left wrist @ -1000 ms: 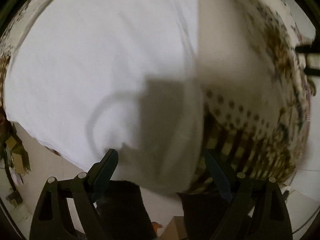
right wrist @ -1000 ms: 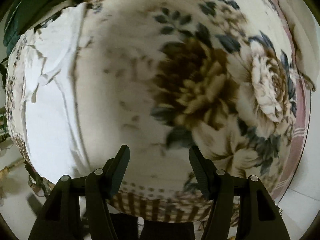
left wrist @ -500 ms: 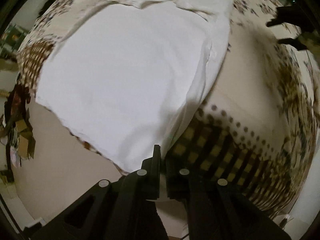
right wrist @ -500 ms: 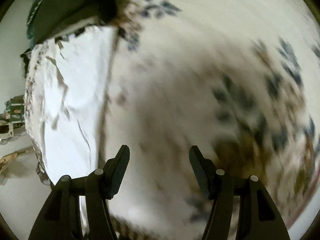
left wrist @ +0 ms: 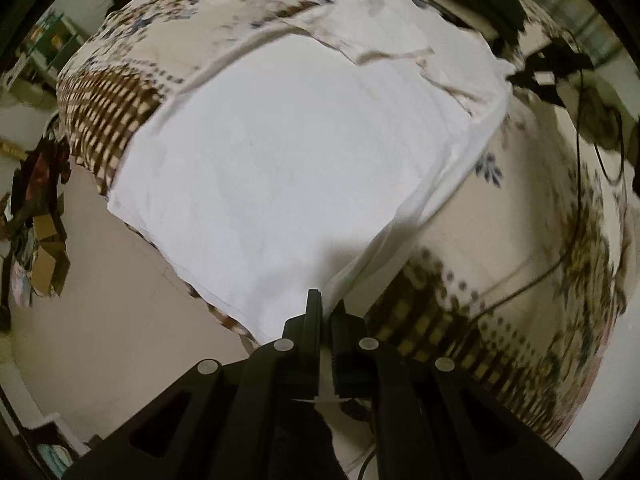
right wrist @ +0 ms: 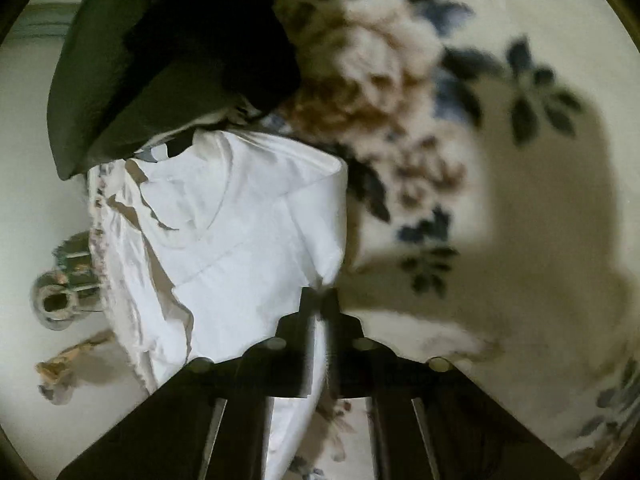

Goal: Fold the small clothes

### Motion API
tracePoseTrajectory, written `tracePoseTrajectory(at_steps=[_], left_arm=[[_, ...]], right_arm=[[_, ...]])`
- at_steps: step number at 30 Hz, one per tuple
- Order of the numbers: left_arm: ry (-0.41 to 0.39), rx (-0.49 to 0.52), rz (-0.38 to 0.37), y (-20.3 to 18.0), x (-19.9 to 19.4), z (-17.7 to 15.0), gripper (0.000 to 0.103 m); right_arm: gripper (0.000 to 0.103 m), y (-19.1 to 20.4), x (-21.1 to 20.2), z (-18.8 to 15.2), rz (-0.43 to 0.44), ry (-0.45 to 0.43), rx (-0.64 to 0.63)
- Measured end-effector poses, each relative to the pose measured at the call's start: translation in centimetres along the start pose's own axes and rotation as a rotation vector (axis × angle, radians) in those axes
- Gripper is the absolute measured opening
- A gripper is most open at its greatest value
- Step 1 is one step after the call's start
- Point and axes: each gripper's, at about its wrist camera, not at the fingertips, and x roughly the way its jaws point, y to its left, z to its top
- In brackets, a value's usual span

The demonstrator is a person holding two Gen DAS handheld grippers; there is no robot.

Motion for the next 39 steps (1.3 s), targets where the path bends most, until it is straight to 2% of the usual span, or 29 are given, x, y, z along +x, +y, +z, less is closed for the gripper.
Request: tracePoseTrajectory(at_steps=[5,9,11,13,17,21,26,29,30,31,32,33,34,36,39], left_arm=[[-0.016,-0.078,-0.023,4.9,-1.1,2.7,0.002],[-0.025,-0.154,-0.044,9.8,-0.8,5.3,0.002],[-0.019,-0.199,-0.059,12.4,-0.1,6.7,0.002],[-0.012,-0.245,-0.076,15.0,1.0,8.1,0.002],[-0.009,-0.337,-0.088,19.7,3.5,10.6,0.002],[0.003,-0.378,-0.095,22.9,6.0,12.2,0.002],[0.046,-0.397,-0.110,25.9,9.0,13.0,0.003],[0.107,-0.395,-0.159,27.4,10.8,13.2,0.010],[0.127,-0.406,-0.180,28.1,11.2,13.1,0.019],[0.138,-0.426,-0.196,29.2,11.4,12.9,0.027],[0.139,-0.445,-0.206,30.0,11.3,12.7,0.029],[0.137,-0.463,-0.220,30.8,11.1,12.4,0.029],[0.138,-0.482,-0.232,31.8,11.0,12.2,0.033],[0.144,-0.502,-0.236,33.4,10.6,11.9,0.037],[0.142,-0.498,-0.269,34.5,10.1,12.0,0.037]], right_arm=[[0.002,7.4,-3.4,-0.8,-0.053,-0.068,-0.155],[0.002,16.2,-4.6,-0.5,-0.069,-0.103,-0.267],[0.002,19.9,-3.8,0.0,-0.084,-0.107,-0.299],[0.002,24.6,-1.6,0.8,-0.135,-0.108,-0.329],[0.001,31.3,3.6,1.4,-0.253,-0.110,-0.391],[0.001,35.6,8.5,1.8,-0.344,-0.109,-0.427],[0.001,37.9,14.1,2.2,-0.427,-0.083,-0.439],[0.003,38.1,16.9,2.4,-0.480,-0.039,-0.428],[0.004,37.8,17.2,2.5,-0.479,-0.020,-0.404],[0.013,37.6,17.1,2.4,-0.457,-0.005,-0.382],[0.025,37.3,16.9,2.3,-0.430,0.010,-0.367],[0.047,36.9,16.2,1.8,-0.383,0.027,-0.350],[0.064,36.5,15.5,1.1,-0.350,0.030,-0.341],[0.065,35.6,13.6,-0.9,-0.316,0.025,-0.353],[0.067,33.0,10.8,-5.1,-0.290,0.032,-0.354]])
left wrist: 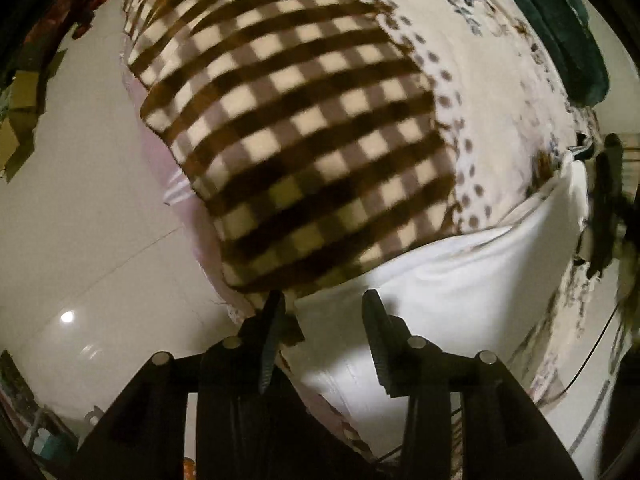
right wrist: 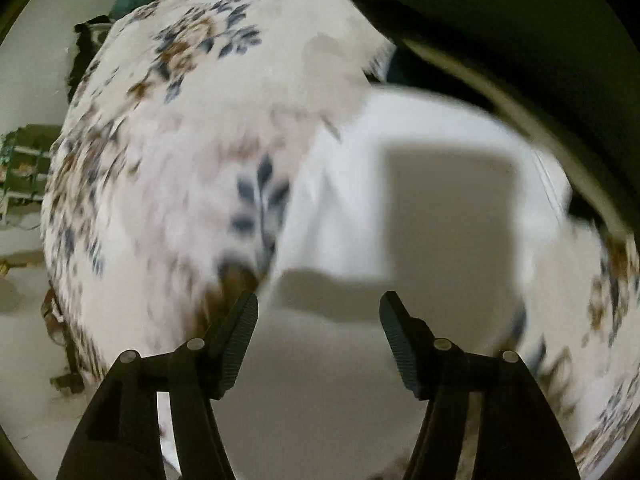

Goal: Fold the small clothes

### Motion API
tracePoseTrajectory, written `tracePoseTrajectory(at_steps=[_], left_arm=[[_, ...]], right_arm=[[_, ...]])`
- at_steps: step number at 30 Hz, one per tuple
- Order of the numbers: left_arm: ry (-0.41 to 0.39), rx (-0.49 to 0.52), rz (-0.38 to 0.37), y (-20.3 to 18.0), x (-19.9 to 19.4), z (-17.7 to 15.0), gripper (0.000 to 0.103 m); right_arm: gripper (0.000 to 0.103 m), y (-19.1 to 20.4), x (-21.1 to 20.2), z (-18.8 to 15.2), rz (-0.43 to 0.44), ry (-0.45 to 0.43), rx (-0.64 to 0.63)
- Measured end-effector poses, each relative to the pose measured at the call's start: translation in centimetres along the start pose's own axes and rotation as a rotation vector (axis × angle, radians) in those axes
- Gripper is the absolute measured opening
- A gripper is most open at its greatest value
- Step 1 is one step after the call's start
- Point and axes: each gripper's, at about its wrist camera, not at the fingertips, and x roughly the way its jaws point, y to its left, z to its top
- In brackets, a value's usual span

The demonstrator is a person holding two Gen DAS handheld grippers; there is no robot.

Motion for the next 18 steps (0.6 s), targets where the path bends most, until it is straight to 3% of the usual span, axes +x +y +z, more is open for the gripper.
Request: tracePoseTrajectory(at_steps=[4,10,15,18], left_arm=[[0.015,0.116,0.042,-1.9,0.0,0.6,0.038],[0.012,0.284,0.156,-4.7,1.4,0.2,0.038],[0.027,0.300,0.194,-4.6,2.4,-0.5,0.037],[0.014,0.330,0.189,-4.6,1.8,-1.0,0.031]], right_arm=[[0.069,-2.2,-0.9,-8.2,0.046,0.055,0.056],[0.069,-4.2,1.8,-23.8,0.152,0.192,0.220],[0.069,-3.8,4.8,-35.0,0.274,0.252,0.373],[0.069,-2.7,5.8,-39.1,0.326,0.256,0.426]])
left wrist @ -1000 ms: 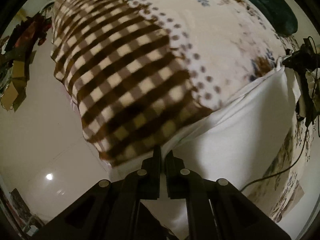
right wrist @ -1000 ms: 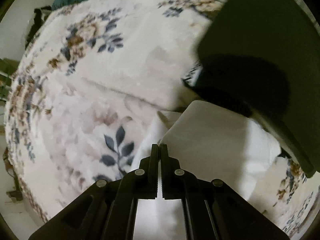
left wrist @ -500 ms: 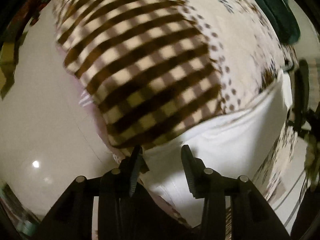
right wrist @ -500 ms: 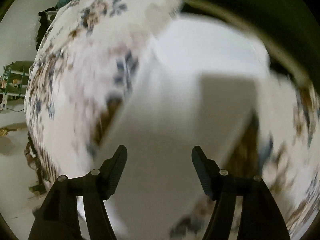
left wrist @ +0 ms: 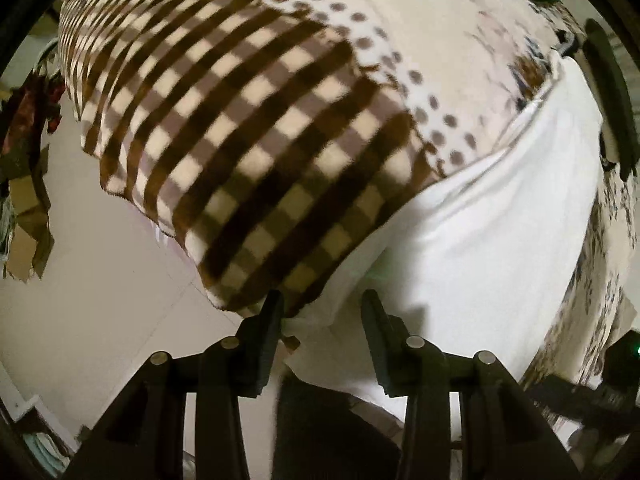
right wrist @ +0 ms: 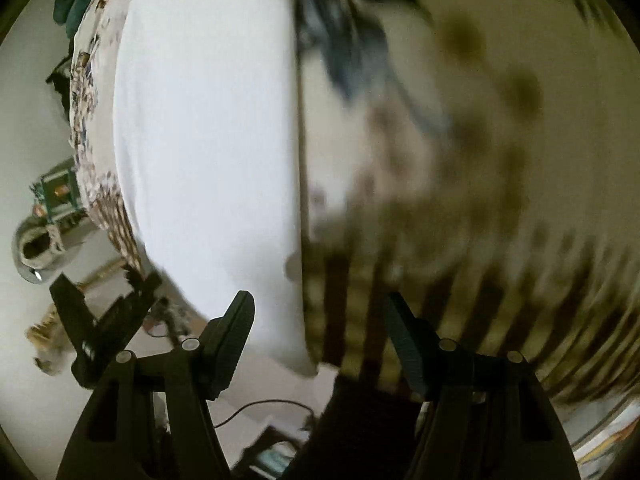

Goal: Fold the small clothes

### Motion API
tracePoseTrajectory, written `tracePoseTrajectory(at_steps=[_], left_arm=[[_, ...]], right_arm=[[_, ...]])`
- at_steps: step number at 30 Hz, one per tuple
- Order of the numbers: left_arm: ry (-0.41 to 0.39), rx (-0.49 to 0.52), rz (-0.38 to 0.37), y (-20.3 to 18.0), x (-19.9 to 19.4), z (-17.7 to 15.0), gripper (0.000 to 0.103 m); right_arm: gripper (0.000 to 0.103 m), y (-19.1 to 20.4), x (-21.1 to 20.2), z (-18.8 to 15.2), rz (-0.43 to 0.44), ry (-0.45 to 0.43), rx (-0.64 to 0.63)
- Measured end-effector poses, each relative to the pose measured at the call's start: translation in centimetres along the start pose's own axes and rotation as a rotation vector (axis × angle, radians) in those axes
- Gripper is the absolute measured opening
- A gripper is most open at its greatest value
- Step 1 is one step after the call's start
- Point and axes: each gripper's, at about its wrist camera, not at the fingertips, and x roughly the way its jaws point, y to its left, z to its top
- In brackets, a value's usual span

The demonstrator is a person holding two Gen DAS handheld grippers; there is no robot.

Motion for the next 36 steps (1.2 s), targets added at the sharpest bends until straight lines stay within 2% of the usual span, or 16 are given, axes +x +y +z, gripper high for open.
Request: tracePoseTrajectory(at_steps=[1,2,6,10,12,13,14,17,21,27,28,30,31,33,34,36], left_arm=[[-0.016,0.027,0.003,-0.3,-0.4,-0.2,0.012],[-0.026,0.053,0.011,-0.6,-0.7,-0.5,0.005],[-0.056,0.112,0.007,-2.0,-1.9,-0.9,0.002],[-0.016,0.120,-0.058,-1.5,-2.8,-0.6,0.002],[0.004,0.138,-0.089,-1.4,-3.6,-0.4,0.002],[0.009,0.150,-0.103,-1.3,-3.9,-0.4,0.002],[0.017,0.162,-0.121,-1.1,-4.2,-0.3,0.002],[0.042,0.171,-0.167,-0.7,-4.5,0.0,0.002],[0.068,0.142,-0.218,0.1,-4.6,0.1,0.001],[0.114,0.153,-0.224,0.9,-3.1,-0.6,0.000],[0.123,0.146,-0.229,1.1,-2.8,-0.7,0.000],[0.118,0.147,-0.225,1.2,-2.8,-0.7,0.000],[0.115,0.149,-0.227,1.2,-2.9,-0.7,0.000],[0.110,0.149,-0.228,1.4,-2.9,-0.6,0.000],[0.108,0.150,-0.230,1.4,-3.0,-0.5,0.000],[0.102,0.156,-0.226,1.6,-2.9,-0.2,0.000]], right_arm=[[0.069,-0.4,0.5,-1.3,0.021,-0.006,0.017],[0.069,-0.7,1.1,-2.5,0.034,-0.013,0.030],[0.069,-1.0,2.7,-5.8,0.061,-0.044,0.057],[0.064,0.1,5.0,-8.3,0.052,-0.071,0.069],[0.052,0.3,6.1,-9.2,0.047,-0.080,0.091],[0.037,0.4,6.5,-9.7,0.048,-0.090,0.104],[0.016,0.8,7.0,-9.9,0.043,-0.099,0.105],[0.001,1.7,6.7,-11.4,-0.054,-0.173,0.086],[0.001,3.0,5.0,-13.5,-0.162,-0.235,0.070],[0.000,0.0,2.7,-15.2,-0.238,-0.231,0.112],[0.000,-0.5,2.6,-15.4,-0.232,-0.225,0.125],[0.000,-1.0,2.7,-15.0,-0.142,-0.203,0.153],[0.003,-1.1,2.8,-14.9,-0.081,-0.195,0.169],[0.024,-1.0,3.0,-14.6,-0.012,-0.189,0.173],[0.041,-0.7,3.3,-14.7,0.002,-0.192,0.171],[0.046,0.7,4.5,-13.3,0.005,-0.178,0.170]])
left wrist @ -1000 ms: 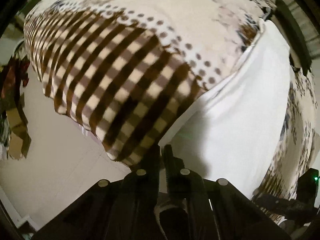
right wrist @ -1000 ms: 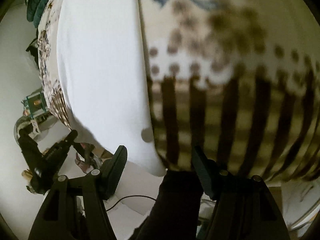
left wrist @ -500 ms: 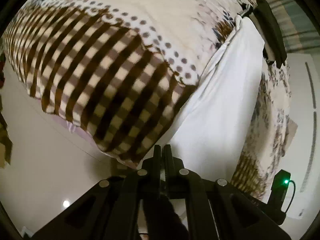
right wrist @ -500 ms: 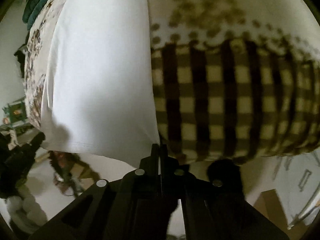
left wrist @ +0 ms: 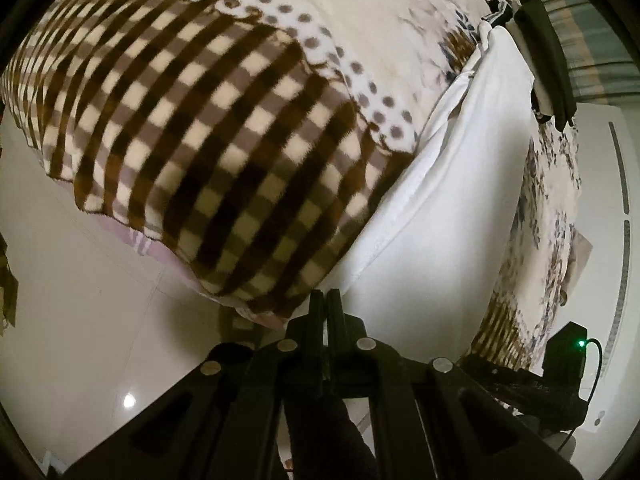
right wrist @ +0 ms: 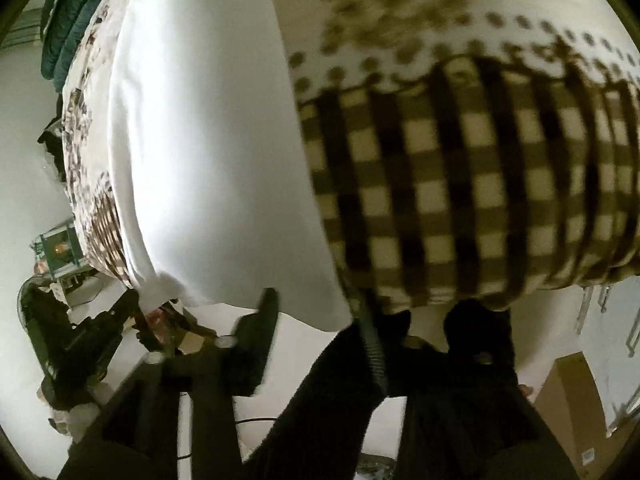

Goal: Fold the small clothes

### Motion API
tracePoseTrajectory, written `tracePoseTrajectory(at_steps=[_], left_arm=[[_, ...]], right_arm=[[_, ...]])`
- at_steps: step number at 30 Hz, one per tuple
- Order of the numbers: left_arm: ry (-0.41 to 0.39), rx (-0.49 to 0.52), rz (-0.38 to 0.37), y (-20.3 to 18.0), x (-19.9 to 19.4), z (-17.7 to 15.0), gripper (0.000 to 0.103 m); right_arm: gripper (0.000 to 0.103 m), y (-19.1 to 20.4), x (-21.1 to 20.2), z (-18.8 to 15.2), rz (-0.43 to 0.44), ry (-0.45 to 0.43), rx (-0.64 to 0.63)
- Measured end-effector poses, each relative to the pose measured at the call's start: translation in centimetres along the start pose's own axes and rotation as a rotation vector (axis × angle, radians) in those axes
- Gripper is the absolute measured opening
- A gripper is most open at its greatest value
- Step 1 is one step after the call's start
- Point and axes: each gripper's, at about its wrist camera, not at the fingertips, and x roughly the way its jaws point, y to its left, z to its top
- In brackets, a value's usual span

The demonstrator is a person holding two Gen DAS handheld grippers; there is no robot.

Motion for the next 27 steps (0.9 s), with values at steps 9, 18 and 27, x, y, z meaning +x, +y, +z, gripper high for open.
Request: tracePoseTrajectory(at_steps=[9,18,27], left_arm=[[-0.013,-0.041,-0.056,0.2,-1.9,0.1,0.000],[0.040,-0.020,-0.040,-0.1,0.5,-1.2,0.000],[0.086,0.055,-0.060,-0.9,2.4,-1.1,0.005]], right_arm=[[0.002,1.7,0.7,-1.7,-0.178,-0.092,-0.044],[0.002,0.3,-1.4,-1.3,-0.268,-0.086,-0.072],[0.024,-1.6,-0.9,0.6,-0.237,0.006,-0.030]])
